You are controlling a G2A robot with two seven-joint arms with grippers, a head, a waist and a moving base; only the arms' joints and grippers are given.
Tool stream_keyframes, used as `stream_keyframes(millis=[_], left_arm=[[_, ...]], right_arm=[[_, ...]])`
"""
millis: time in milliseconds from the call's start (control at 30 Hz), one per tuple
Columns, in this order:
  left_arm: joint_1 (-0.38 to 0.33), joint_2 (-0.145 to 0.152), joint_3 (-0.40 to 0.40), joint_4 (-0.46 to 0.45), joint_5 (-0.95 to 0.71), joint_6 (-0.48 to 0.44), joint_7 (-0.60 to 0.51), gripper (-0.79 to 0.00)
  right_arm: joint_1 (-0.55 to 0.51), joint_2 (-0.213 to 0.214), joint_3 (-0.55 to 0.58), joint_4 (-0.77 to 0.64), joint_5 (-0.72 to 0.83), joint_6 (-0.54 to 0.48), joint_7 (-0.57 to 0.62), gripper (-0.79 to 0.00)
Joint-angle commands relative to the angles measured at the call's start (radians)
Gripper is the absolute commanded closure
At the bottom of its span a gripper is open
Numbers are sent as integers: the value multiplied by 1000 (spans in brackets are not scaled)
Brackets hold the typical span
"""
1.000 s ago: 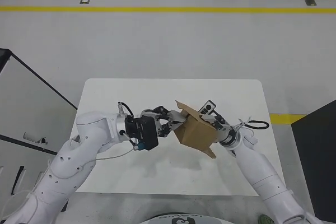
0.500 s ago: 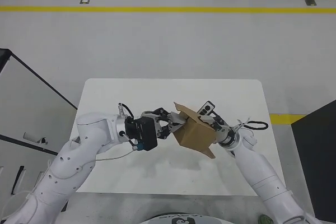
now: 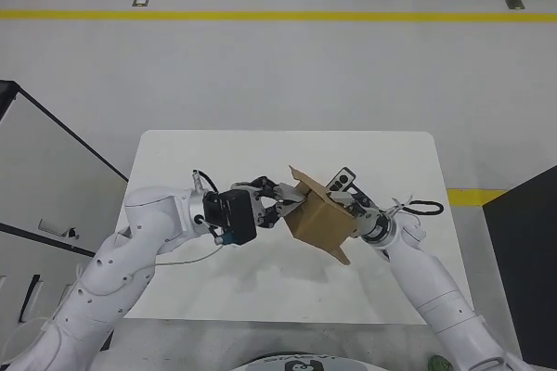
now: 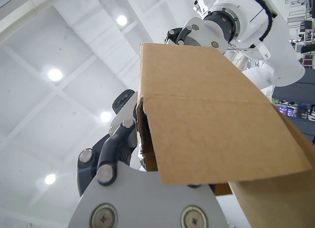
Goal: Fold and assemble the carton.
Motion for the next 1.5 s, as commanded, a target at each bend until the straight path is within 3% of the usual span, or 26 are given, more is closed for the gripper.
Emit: stream_keyframes(millis=[0,833,1467], left_arm=[[1,0,6,-2,3,-6,0,0],[-90,-13,73,74,7,19,10,0],[-94,-13,80,78,9,25,10,0]], right_arm=[[-2,0,1,-1,-1,0,0,0],[38,-7,6,45,-5,-22,-4,0],[42,-10,7,64,-7,-27,9,0]])
